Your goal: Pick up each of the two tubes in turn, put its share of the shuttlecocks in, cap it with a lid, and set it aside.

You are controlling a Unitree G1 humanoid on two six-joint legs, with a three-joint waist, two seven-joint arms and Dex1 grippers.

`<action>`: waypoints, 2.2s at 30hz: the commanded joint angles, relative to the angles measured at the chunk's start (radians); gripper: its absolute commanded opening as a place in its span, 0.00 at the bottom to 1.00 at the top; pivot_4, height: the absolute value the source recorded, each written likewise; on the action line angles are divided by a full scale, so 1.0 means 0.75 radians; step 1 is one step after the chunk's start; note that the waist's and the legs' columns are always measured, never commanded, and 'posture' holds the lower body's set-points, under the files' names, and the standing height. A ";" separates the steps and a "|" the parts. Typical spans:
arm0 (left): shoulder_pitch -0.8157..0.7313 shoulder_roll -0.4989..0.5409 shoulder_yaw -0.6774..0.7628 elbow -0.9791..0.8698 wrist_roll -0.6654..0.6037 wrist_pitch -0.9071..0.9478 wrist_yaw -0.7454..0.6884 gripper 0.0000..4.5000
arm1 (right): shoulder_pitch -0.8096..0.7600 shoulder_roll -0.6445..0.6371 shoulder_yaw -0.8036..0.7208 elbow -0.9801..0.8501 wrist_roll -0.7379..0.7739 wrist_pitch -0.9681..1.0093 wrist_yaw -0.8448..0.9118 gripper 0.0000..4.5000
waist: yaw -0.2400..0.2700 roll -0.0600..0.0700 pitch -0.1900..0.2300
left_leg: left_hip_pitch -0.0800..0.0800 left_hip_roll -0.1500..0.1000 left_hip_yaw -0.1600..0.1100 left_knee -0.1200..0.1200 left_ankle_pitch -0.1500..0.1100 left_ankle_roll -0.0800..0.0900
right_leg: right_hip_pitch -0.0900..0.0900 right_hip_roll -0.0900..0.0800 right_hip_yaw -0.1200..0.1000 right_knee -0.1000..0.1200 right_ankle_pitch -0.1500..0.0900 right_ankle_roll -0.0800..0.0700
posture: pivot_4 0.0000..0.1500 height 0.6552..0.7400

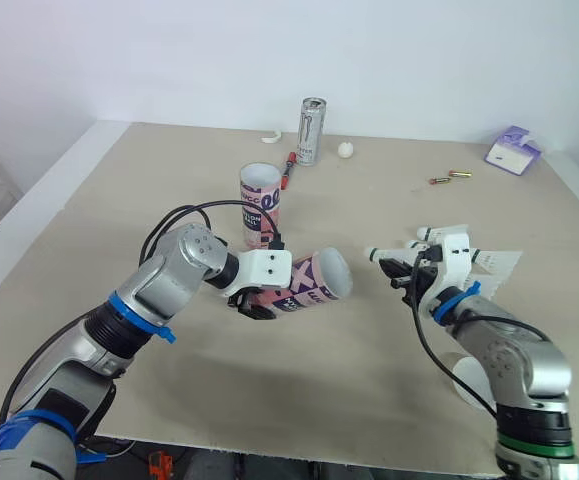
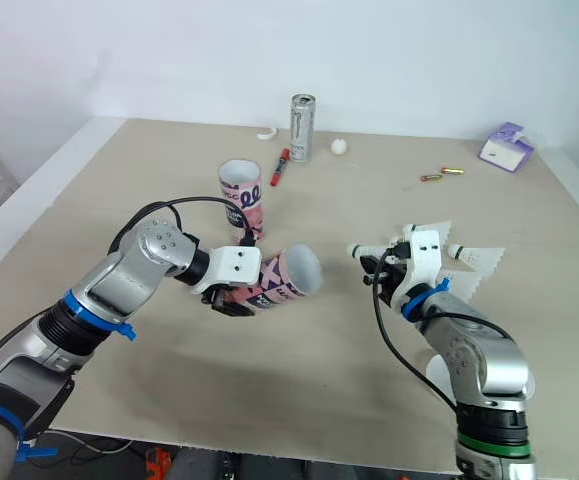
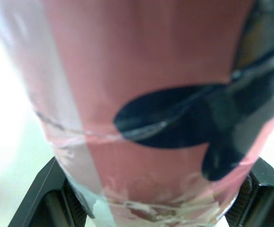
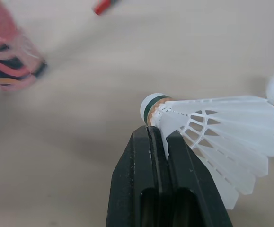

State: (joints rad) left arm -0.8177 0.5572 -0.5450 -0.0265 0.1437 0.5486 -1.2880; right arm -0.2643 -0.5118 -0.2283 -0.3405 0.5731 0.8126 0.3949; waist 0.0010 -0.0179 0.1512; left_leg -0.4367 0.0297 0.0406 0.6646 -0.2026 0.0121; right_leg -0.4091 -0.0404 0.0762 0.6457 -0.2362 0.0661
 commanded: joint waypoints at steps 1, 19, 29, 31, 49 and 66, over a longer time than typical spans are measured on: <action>0.009 0.000 -0.020 0.056 0.035 0.004 0.039 0.67 | -0.098 -0.301 -0.052 -0.255 0.040 -0.042 0.245 0.01 | 0.001 0.002 0.001 | 0.000 0.000 0.001 0.000 0.000 0.000 | 0.000 -0.001 0.000 0.000 0.000 0.000 | 1.00 1.00; -0.007 -0.046 -0.026 0.098 0.038 0.015 0.050 0.67 | -0.119 -0.790 0.198 -0.415 -0.221 -0.597 0.873 0.01 | 0.008 -0.003 0.000 | 0.000 -0.004 0.002 0.000 0.001 0.002 | 0.000 -0.013 -0.007 -0.002 -0.003 0.002 | 1.00 1.00; 0.002 -0.033 -0.024 0.079 0.039 0.026 0.051 0.67 | -0.204 -0.717 0.245 -0.379 -0.215 -0.569 0.864 0.46 | 0.009 -0.004 0.000 | -0.001 -0.005 0.003 -0.001 0.002 0.003 | 0.000 -0.016 -0.010 -0.002 -0.003 0.001 | 1.00 1.00; 0.004 -0.033 -0.024 0.074 0.038 0.028 0.050 0.67 | -0.194 -0.683 0.168 -0.383 -0.120 -0.490 0.820 0.62 | 0.009 -0.004 0.001 | -0.002 -0.004 0.002 -0.001 0.002 0.003 | 0.000 -0.016 -0.010 -0.002 -0.003 0.002 | 1.00 1.00; -0.006 -0.038 -0.031 0.087 0.039 0.009 0.052 0.67 | 0.352 -0.334 -0.613 0.110 0.001 -0.267 0.347 0.98 | 0.007 -0.002 -0.001 | 0.000 -0.004 0.002 -0.002 0.003 0.005 | 0.003 -0.014 -0.010 -0.002 -0.001 0.003 | 1.00 1.00; -0.001 -0.032 -0.027 0.081 0.039 0.010 0.054 0.67 | 0.377 -0.244 -0.448 0.322 0.002 -0.295 0.372 0.98 | 0.007 0.002 -0.002 | 0.000 -0.004 0.003 -0.002 0.003 0.005 | 0.002 -0.013 -0.008 -0.002 -0.001 0.003 | 1.00 1.00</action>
State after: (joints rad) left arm -0.8323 0.5237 -0.5452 0.0113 0.1461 0.5445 -1.2683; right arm 0.0352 -0.6942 -0.5582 -0.1040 0.5664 0.6015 0.6727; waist 0.0061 -0.0166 0.1498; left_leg -0.4370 0.0267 0.0427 0.6631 -0.2004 0.0158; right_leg -0.4076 -0.0501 0.0705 0.6445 -0.2370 0.0685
